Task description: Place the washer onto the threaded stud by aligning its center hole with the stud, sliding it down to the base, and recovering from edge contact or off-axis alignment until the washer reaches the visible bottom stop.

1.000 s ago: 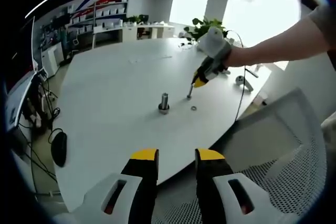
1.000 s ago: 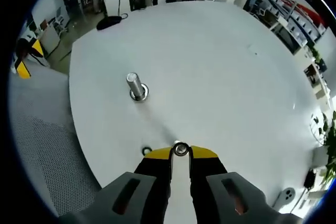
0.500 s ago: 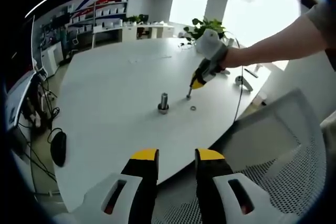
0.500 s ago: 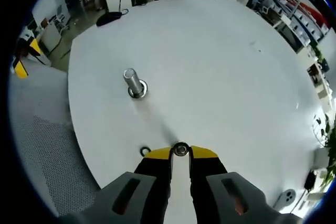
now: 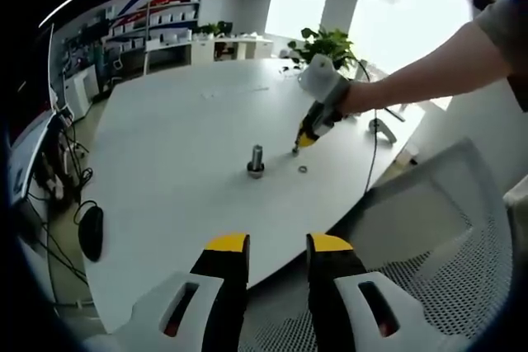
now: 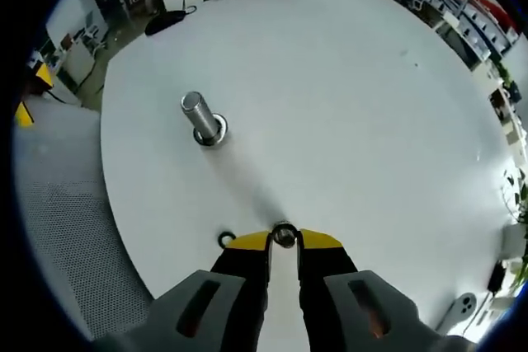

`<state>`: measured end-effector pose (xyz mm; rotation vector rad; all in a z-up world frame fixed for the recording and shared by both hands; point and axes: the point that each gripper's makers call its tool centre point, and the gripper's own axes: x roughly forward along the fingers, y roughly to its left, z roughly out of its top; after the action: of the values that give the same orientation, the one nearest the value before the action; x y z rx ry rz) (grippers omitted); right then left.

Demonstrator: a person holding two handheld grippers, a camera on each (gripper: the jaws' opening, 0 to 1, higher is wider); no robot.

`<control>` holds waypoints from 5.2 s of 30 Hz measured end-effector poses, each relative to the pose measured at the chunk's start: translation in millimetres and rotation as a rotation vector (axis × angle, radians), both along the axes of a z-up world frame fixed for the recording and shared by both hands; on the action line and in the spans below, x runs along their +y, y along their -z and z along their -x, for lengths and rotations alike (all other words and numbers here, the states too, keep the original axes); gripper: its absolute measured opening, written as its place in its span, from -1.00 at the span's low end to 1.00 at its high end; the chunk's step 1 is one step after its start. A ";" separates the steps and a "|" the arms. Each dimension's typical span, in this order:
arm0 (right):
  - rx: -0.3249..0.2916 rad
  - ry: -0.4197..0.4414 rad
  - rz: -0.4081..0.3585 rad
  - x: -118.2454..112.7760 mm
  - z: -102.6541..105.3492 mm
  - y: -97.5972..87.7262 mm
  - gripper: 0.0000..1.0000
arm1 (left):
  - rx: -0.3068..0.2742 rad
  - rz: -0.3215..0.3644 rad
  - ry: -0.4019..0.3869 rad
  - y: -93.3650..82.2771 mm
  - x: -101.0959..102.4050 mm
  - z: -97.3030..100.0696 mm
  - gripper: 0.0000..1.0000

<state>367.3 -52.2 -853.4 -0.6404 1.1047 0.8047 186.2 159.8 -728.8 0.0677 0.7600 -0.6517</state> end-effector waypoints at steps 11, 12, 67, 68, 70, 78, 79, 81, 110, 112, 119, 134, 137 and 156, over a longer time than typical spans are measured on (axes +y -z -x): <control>0.026 -0.007 0.015 0.1 7.6 11.7 -0.71 | -0.003 0.004 -0.005 -1.2 0.0 -0.2 -0.49; 0.027 -0.007 0.018 -0.1 8.9 11.7 -0.71 | -0.003 0.005 -0.004 -1.3 -0.1 -0.2 -0.49; 0.076 -0.065 0.008 15.5 53.4 22.2 -0.50 | -0.013 0.006 -0.012 -2.3 1.4 -1.8 -0.50; 0.076 -0.075 0.011 17.5 55.0 22.6 -0.50 | -0.013 0.005 -0.013 -2.2 1.7 -1.9 -0.50; 0.078 -0.082 0.019 18.2 55.3 24.2 -0.51 | -0.011 0.004 -0.016 -2.0 2.0 -2.0 -0.50; 0.068 -0.115 0.040 12.8 51.4 24.3 -0.64 | -0.005 -0.001 -0.015 -0.7 2.2 -1.5 -0.50; 0.067 -0.115 0.036 12.3 51.6 24.2 -0.64 | -0.004 -0.001 -0.013 -0.4 2.1 -1.4 -0.50; 0.067 -0.106 0.028 11.8 50.6 24.8 -0.64 | -0.001 -0.002 -0.010 0.0 1.6 -1.1 -0.50; 0.139 -0.182 0.149 18.5 49.5 25.9 -0.72 | 0.004 -0.009 -0.017 1.3 3.3 -1.1 -0.50; 0.127 -0.163 0.120 17.4 48.9 26.0 -0.72 | 0.002 -0.009 -0.019 1.1 3.7 -1.2 -0.50; 0.054 -0.083 0.018 16.8 50.1 24.5 -0.73 | -0.005 -0.006 -0.022 -0.2 3.8 -2.0 -0.50; 0.039 -0.074 0.030 19.2 59.9 23.5 -0.73 | -0.013 0.002 -0.014 -2.1 2.3 -1.9 -0.50; 0.049 -0.074 0.036 17.6 65.2 23.5 -0.73 | -0.016 0.003 -0.012 -2.5 1.9 -1.9 -0.50; -0.016 0.062 -0.001 -19.8 37.0 -8.7 -0.73 | -0.019 0.007 -0.012 -3.2 2.1 -2.4 -0.50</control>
<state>330.3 -72.1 -844.7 -0.6077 1.1049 0.7455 188.6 161.9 -725.6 0.0628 0.7388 -0.6415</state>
